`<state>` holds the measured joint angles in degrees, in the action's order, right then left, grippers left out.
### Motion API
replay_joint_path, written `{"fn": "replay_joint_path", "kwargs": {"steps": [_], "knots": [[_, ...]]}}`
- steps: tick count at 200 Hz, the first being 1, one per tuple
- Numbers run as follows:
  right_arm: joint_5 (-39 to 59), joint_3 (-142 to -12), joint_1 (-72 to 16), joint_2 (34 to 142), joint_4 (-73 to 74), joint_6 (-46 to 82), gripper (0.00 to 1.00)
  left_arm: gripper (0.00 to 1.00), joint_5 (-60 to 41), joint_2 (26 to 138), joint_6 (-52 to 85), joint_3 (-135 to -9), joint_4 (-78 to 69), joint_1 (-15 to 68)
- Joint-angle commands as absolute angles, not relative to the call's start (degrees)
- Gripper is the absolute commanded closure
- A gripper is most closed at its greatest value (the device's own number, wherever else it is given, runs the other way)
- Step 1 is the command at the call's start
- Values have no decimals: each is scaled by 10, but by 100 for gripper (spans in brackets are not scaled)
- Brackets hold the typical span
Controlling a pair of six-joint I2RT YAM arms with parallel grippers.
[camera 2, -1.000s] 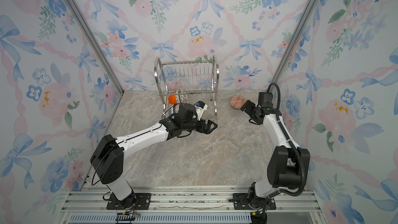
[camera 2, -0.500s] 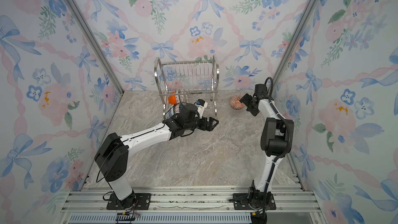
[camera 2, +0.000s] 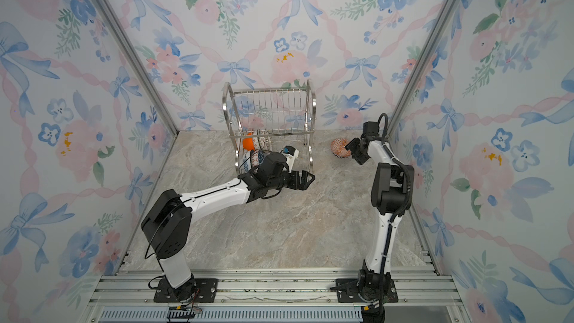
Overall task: Load the bowls into the dish rack
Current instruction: 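Move the right gripper to the orange-patterned bowl rim while the left moves toward the rack, then close the right gripper on the orange-patterned bowl rim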
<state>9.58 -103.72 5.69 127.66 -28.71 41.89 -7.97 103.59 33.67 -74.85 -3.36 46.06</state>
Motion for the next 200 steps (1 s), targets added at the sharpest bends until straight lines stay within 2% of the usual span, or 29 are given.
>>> {"fn": "replay_joint_path", "kwargs": {"steps": [1,86,162,179,200], "knots": [[88,-1057,51,1298,-292,415,38,2,-88,1045,338,-757,-34,455],[78,-1093,44,1334,-316,386,62,2,-108,1053,323,-785,2,442],[71,-1033,39,1290,-289,382,96,2,-119,1035,336,-761,16,440],[72,-1004,38,1267,-279,377,100,2,-122,1027,337,-749,16,442],[73,-968,37,1234,-274,369,100,2,-112,1012,339,-732,15,443]]}}
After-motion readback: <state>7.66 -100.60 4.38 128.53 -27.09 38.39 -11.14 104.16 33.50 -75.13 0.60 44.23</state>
